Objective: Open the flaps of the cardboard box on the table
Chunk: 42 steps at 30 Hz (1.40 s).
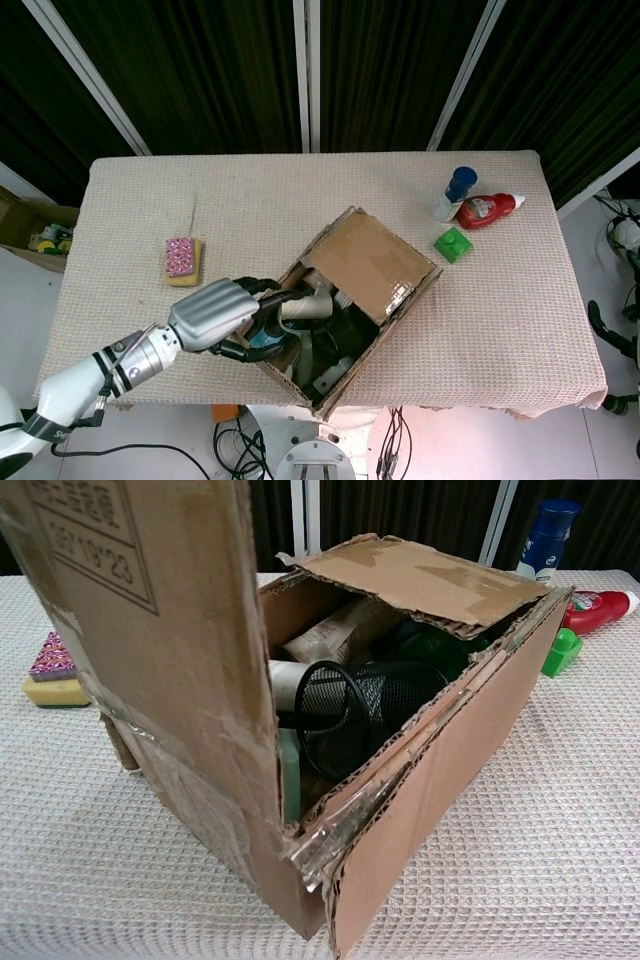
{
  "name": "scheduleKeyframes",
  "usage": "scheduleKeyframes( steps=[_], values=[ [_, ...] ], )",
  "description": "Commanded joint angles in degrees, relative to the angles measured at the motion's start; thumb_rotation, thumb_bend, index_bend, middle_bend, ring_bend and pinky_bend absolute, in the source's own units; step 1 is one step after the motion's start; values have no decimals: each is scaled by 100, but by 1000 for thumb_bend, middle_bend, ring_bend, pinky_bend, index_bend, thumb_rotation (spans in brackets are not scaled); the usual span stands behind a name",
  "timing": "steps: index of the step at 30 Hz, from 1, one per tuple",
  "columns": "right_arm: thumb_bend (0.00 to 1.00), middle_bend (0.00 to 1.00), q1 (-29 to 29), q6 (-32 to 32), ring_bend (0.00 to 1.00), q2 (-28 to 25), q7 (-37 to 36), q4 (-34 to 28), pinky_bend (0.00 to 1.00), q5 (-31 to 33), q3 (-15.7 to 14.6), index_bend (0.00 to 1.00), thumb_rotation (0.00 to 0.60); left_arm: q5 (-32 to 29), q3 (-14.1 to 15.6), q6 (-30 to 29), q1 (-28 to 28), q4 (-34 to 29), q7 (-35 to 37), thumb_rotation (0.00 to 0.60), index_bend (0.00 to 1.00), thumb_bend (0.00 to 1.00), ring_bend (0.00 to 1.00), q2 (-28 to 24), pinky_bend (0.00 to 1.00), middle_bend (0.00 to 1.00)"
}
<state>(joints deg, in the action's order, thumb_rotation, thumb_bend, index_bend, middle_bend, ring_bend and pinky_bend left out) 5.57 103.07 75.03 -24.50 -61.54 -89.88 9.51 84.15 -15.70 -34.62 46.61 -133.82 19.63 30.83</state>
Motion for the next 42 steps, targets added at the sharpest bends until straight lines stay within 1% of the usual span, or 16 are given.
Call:
scheduleKeyframes(
  steps=[1,10,16,18,19,21,23,24,27,29,33,34,36,38,40,42],
  values=[
    [350,0,18,-9,0,9,48,-22,0,-37,-19,0,600,453,112,-210,-277,-90,315,0,75,254,118,-257,199,664],
    [350,0,43,-17,0,37,226,-98,0,-119,-65,0,600,1306,446,-260,-563,-111,831,0,74,254,155,-633,199,713],
    [350,0,28,12,0,30,281,-141,0,-139,-77,0,600,1501,514,-551,-689,41,1075,0,74,254,197,-735,199,753],
    [350,0,19,25,0,27,287,-147,0,-143,-80,0,600,1536,512,-705,-730,115,1081,0,74,254,197,-692,199,726],
    [350,0,13,32,0,25,289,-150,0,-141,-80,0,600,1544,507,-851,-775,177,1012,0,74,250,197,-616,199,667],
    [350,0,2,44,0,22,284,-154,0,-134,-76,0,600,1494,487,-1121,-871,303,706,0,72,244,187,-422,200,500],
    [350,0,-10,55,0,14,274,-163,0,-122,-71,0,600,1348,461,-1432,-998,463,42,0,64,247,137,-62,200,279],
    [350,0,-16,62,0,9,272,-167,0,-119,-67,0,600,1284,452,-1570,-1057,546,-367,0,60,249,113,144,201,192],
    [351,0,-32,92,0,-16,272,-183,0,-107,-49,0,600,1094,422,-1984,-1183,828,-1835,4,43,250,83,1010,202,82],
    [351,0,-41,115,0,-45,275,-216,0,-94,-28,0,600,967,399,-2181,-1179,1038,-2709,38,23,250,60,1675,201,32],
    [351,0,-62,170,0,-119,284,-315,0,-74,17,0,600,988,304,-2495,-993,1650,-4041,137,2,250,30,2939,193,0],
    [351,0,-70,179,0,-132,285,-330,0,-64,25,0,600,1014,290,-2534,-939,1813,-4268,189,0,250,27,3174,190,0],
    [352,0,-88,185,0,-157,269,-353,0,-38,40,0,600,1068,262,-2579,-828,2158,-4729,243,0,250,24,3577,186,0],
    [352,0,-111,179,0,-179,239,-357,0,2,53,0,600,1153,242,-2589,-682,2556,-5160,267,0,250,24,3982,185,5],
    [352,0,-133,163,0,-191,196,-340,0,44,64,0,600,1133,218,-2604,-565,2879,-5314,298,0,249,24,4331,184,10],
    [352,0,-151,143,0,-195,149,-309,0,80,71,0,600,1048,180,-2591,-453,3159,-5387,310,0,250,24,4622,184,11]
  ],
)
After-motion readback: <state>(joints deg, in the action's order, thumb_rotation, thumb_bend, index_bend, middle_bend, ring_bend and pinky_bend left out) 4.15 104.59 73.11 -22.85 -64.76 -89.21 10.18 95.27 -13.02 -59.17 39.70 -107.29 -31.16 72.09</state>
